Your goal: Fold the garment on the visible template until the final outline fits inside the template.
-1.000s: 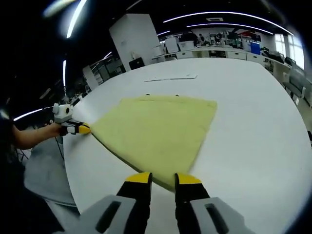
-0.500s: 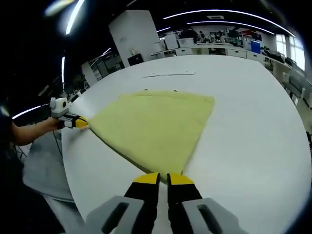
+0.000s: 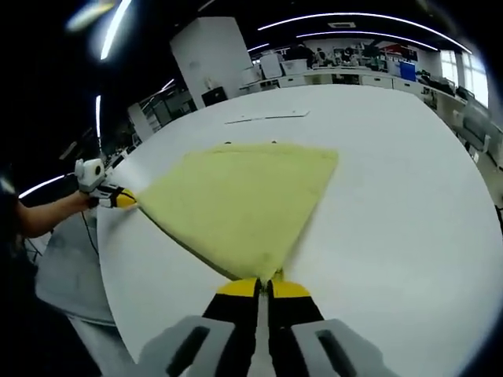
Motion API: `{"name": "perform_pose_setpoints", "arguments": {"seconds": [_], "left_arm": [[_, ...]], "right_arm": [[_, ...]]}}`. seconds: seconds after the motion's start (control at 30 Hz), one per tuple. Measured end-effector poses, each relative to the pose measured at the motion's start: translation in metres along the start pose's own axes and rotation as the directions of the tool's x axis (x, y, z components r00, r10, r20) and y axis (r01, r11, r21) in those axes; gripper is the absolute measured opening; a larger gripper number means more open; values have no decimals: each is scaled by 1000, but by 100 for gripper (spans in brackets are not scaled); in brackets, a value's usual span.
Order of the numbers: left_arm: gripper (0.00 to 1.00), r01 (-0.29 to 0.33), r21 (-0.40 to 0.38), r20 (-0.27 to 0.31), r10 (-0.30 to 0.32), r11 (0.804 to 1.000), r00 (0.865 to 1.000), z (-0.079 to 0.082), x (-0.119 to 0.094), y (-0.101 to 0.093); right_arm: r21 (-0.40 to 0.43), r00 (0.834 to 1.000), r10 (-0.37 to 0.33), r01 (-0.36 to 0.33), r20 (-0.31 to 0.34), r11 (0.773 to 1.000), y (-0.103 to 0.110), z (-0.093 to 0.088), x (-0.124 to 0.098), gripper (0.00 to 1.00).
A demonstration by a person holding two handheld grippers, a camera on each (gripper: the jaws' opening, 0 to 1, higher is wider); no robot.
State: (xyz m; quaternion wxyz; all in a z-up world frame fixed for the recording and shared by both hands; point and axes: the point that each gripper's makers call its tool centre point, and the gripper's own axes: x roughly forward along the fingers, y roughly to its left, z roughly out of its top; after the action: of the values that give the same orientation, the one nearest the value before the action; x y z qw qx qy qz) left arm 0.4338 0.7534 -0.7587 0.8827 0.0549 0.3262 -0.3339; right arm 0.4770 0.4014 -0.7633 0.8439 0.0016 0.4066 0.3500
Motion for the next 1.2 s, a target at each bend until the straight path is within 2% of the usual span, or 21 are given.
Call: {"name": "perform_pose_setpoints", "arguments": {"seconds": [0.17,0.43,1.07,1.2], "left_arm": [[0,-7,59,-30,9,998,1000,-1,0,-2],[0,-13,73,-49,17,997,999,-5,-2,-3],[0,-34,36,-56,36,999,998,-15,-14,-17],[0,-39,6,-52,40,999,998,-16,-15,-19]], "right_arm": [[-12,1000,-2,2,-3,1000,0,-1,-4,0],[-48,1000,3,-5,-24,999,4,-6,-7,0],[-54,1000,14,-15,-21,998,16,-17,-14,0],[-46,1000,18,-18,-15,999,16,-17,-15,0]]}}
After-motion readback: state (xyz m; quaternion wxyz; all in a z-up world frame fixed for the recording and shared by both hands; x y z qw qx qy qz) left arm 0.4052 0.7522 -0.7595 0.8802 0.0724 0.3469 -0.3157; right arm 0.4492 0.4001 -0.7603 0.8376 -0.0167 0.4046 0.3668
